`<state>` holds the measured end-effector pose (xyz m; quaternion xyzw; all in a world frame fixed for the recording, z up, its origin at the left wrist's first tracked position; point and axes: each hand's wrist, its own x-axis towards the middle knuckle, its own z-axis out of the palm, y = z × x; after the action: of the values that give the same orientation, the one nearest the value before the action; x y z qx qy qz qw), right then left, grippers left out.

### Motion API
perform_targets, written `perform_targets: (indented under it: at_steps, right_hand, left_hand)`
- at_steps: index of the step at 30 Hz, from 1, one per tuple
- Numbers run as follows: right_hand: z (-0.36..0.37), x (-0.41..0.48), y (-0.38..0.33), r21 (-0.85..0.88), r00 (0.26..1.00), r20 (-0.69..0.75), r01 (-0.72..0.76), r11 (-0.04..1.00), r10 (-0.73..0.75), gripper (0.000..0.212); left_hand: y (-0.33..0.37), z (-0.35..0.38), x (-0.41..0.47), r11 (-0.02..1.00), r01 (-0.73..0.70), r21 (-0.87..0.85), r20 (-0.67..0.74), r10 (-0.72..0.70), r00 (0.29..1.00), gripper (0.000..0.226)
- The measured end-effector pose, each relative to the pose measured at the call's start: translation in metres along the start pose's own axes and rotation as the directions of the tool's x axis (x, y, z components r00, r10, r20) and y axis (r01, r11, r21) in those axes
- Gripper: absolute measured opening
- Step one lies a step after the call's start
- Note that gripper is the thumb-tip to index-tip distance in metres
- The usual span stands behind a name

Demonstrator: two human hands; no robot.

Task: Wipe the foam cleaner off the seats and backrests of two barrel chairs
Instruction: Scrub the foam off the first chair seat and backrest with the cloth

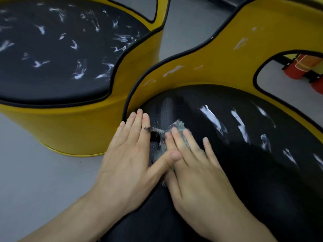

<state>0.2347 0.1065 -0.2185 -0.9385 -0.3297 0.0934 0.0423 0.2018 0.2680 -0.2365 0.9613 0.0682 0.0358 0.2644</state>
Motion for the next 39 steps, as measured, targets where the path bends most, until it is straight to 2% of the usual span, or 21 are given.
perform_targets:
  at_steps: [3,7,9,14,16,19,24,26,28,31,34,37,39]
  right_hand:
    - [-0.009,0.053,0.012,-0.068,0.998,-0.023,-0.064,0.996,0.062,0.067]
    - [-0.018,0.110,0.018,-0.050,0.990,-0.042,-0.135,0.990,0.133,0.065]
    - [-0.016,0.103,0.016,-0.071,0.994,-0.061,-0.098,0.993,0.094,0.063]
    - [-0.003,0.011,0.007,-0.047,0.992,-0.026,0.124,0.991,-0.125,0.064]
    - [0.003,-0.011,0.013,-0.058,0.988,-0.052,0.144,0.988,-0.148,0.063]
    - [0.001,-0.003,0.017,-0.079,0.994,-0.044,0.097,0.992,-0.100,0.064]
    - [-0.013,0.079,0.017,-0.082,0.998,-0.014,-0.056,0.995,0.055,0.082]
    - [-0.017,0.103,0.016,-0.071,0.995,-0.051,-0.084,0.994,0.081,0.083]
    - [-0.017,0.102,0.015,-0.070,0.997,-0.065,-0.036,0.997,0.031,0.078]
    - [-0.012,0.061,0.009,-0.078,0.988,-0.022,0.152,0.985,-0.154,0.070]
    - [-0.006,0.017,0.004,-0.051,0.962,-0.035,0.270,0.962,-0.271,0.061]
    - [-0.004,0.021,0.010,-0.062,0.968,-0.041,0.243,0.968,-0.246,0.061]
    - [-0.011,0.049,0.016,-0.104,0.984,-0.053,0.166,0.981,-0.172,0.066]
  left_hand:
    - [-0.001,0.001,0.000,1.000,0.007,0.015,-0.010,-0.007,1.000,0.118]
    - [-0.002,0.001,-0.001,1.000,0.006,-0.019,-0.026,-0.007,1.000,0.116]
    - [-0.002,0.001,-0.001,0.999,0.000,-0.034,-0.033,-0.001,0.999,0.114]
    - [-0.002,0.002,-0.001,0.998,-0.005,-0.062,-0.042,0.002,0.999,0.112]
    - [-0.002,0.001,-0.001,0.997,-0.006,-0.073,-0.043,0.003,0.999,0.115]
    - [-0.003,0.001,-0.002,0.998,-0.001,-0.063,-0.007,0.001,1.000,0.115]
    - [-0.001,-0.003,0.002,1.000,0.026,-0.007,0.034,-0.026,0.999,0.120]
    - [-0.001,-0.004,0.002,0.999,0.033,-0.022,0.023,-0.032,0.999,0.117]
    - [-0.002,-0.004,-0.001,0.995,-0.002,-0.104,-0.021,0.000,1.000,0.109]
    - [-0.004,-0.005,-0.005,0.947,-0.091,-0.308,-0.114,0.058,0.992,0.096]
    - [-0.004,-0.007,-0.006,0.923,-0.098,-0.371,-0.157,0.042,0.987,0.095]
    - [-0.004,-0.006,-0.006,0.925,-0.115,-0.362,-0.162,0.059,0.985,0.097]
    - [-0.004,-0.005,-0.005,0.932,-0.140,-0.335,-0.171,0.086,0.981,0.095]
